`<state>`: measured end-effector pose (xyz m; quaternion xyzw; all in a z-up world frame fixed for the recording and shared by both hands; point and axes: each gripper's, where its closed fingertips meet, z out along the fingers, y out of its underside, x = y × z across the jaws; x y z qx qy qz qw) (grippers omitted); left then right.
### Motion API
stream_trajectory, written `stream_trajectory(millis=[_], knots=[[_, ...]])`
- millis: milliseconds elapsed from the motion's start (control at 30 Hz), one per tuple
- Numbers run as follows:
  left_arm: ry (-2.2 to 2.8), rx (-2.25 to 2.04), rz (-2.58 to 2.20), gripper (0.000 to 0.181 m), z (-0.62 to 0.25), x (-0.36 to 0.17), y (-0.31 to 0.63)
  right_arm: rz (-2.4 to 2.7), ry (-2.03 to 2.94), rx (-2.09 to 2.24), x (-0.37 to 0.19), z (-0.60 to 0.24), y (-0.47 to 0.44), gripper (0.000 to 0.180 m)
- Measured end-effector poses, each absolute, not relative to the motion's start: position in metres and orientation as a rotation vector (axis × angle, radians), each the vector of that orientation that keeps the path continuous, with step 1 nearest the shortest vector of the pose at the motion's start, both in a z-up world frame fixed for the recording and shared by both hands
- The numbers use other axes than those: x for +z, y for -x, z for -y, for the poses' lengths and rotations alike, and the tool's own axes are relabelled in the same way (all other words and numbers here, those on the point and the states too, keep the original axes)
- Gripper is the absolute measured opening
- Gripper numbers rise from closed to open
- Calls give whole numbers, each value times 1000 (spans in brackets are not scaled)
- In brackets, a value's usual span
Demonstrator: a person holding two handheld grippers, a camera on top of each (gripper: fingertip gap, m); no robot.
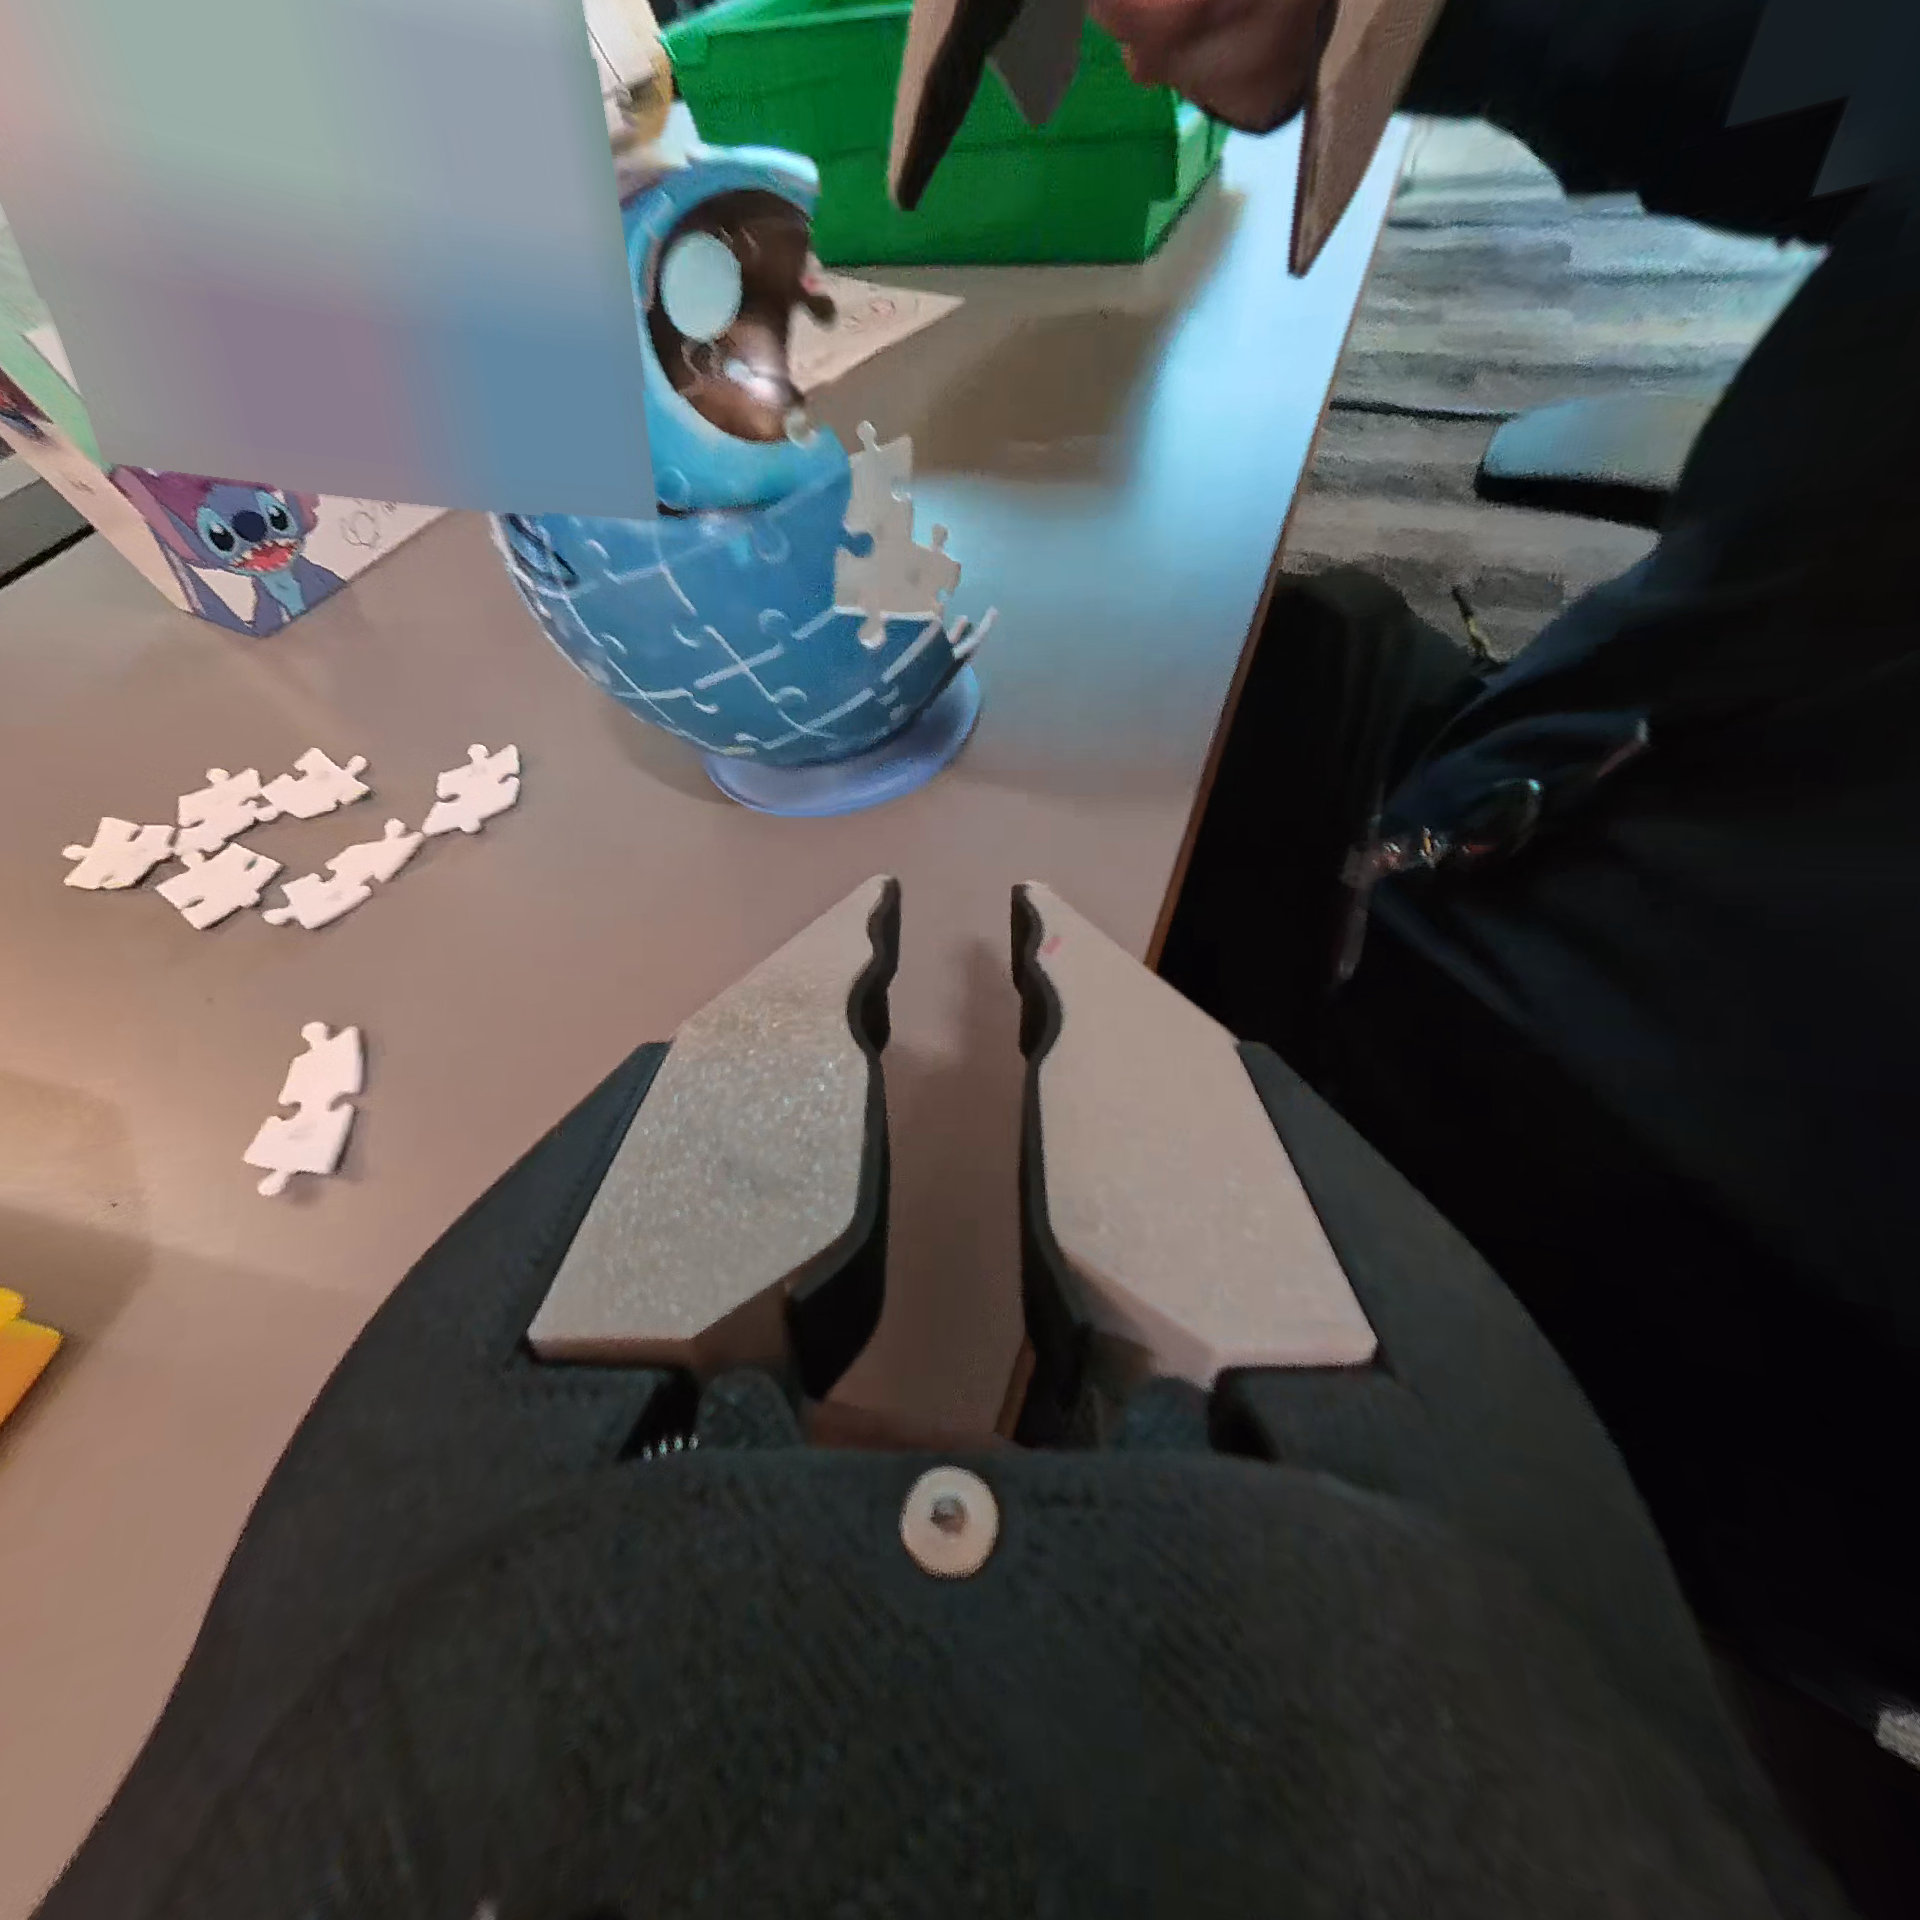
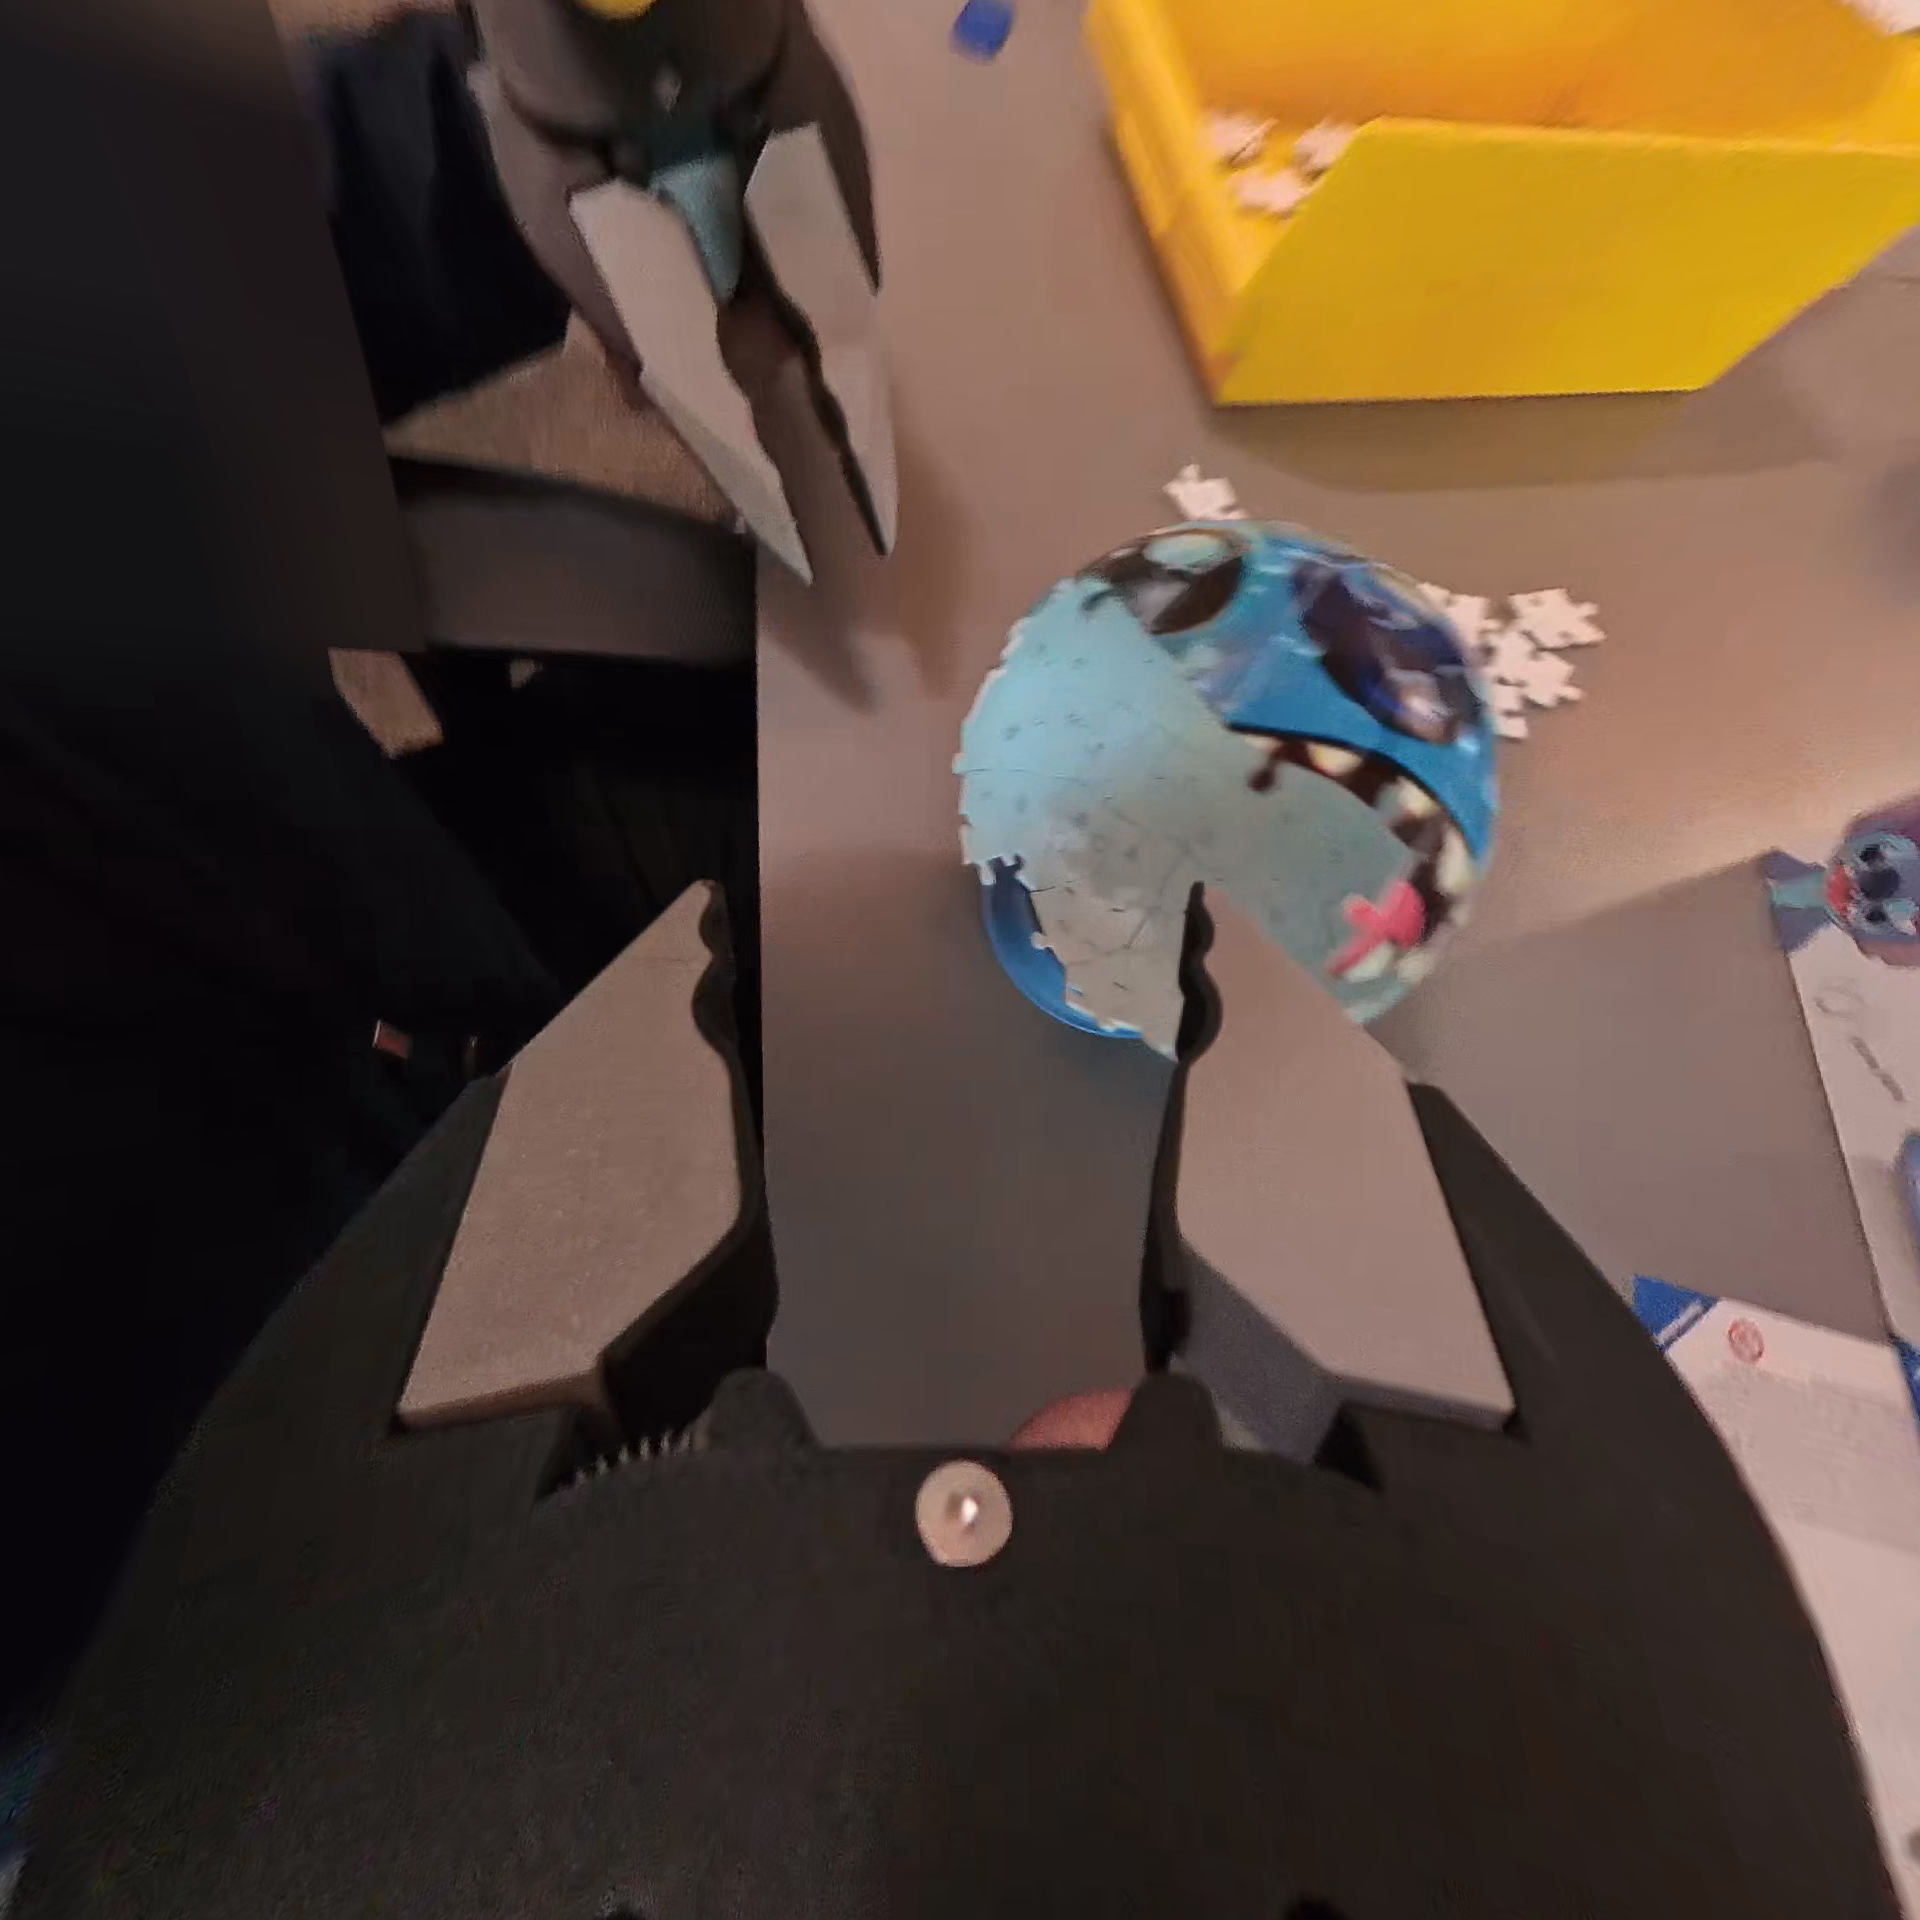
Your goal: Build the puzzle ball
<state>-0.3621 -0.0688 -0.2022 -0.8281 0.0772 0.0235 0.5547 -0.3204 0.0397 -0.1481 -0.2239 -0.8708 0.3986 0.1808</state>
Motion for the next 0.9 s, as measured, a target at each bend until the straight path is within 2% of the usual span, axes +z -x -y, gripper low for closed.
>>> stream_trajectory(millis=[133, 267, 400, 633, 900], knots=[[1959, 70, -133, 30, 55, -193, 376, 2289, 814, 1346, -142, -66, 323, 79], [2001, 27, -191, 52, 44, -192, 380, 2235, 1008, 1473, -165, -78, 328, 75], [2069, 42, -311, 72, 40, -192, 386, 2200, 1056, 1501, -176, -82, 334, 76], [2139, 10, -396, 95, 30, -193, 397, 2124, 1050, 1592, -180, -93, 343, 78], [2257, -6, -415, 96, 13, -216, 412, 2130, 1014, 1687, -183, -103, 366, 79]])
